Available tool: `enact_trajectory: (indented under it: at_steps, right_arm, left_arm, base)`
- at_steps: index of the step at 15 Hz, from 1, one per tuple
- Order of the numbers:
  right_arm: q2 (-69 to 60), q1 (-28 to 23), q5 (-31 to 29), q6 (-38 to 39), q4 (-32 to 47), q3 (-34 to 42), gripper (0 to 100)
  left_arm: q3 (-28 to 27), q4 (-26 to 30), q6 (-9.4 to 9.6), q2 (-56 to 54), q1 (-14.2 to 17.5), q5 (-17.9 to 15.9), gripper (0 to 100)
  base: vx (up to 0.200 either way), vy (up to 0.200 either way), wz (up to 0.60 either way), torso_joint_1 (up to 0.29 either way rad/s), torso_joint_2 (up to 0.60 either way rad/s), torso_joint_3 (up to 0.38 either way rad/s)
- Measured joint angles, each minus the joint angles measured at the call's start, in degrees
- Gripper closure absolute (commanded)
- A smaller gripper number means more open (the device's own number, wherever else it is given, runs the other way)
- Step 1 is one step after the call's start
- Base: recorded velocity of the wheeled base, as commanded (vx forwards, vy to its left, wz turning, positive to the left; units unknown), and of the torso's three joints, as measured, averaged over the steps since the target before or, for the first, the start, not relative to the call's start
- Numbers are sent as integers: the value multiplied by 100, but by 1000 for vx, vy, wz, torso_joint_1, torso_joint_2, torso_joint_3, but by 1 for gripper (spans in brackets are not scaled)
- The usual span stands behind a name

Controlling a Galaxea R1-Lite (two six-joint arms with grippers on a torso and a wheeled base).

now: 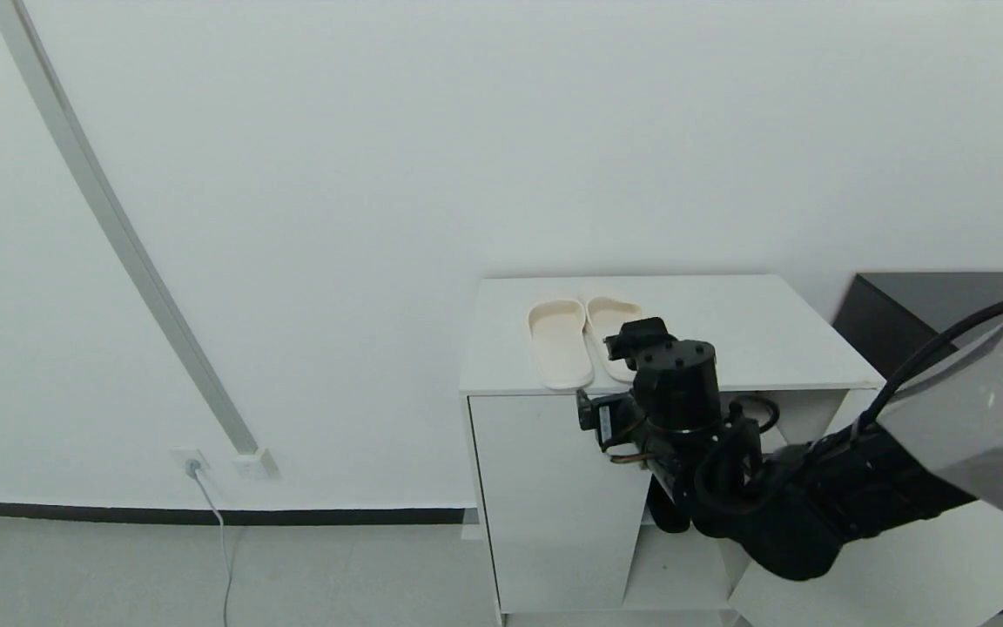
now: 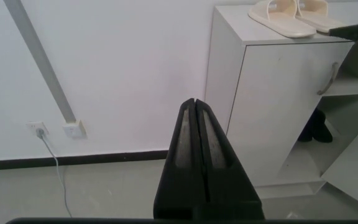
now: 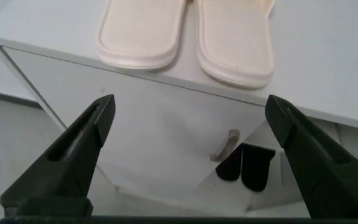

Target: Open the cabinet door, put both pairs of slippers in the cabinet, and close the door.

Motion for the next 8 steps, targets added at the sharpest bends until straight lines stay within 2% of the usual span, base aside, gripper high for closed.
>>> enact_trajectory:
  at_steps: [2,8]
  right_arm:
    - [-234,-30,94,492,1046,-595,0]
    - [-422,-5,156,585,1237,-879,0]
  left_arm:
    - [0,0,0,0,0,0,100]
    - [-2,4,6,0,-1,0,100]
  base:
    - [0,0,0,0,0,0]
    - [200,0,0,-5,-3,2]
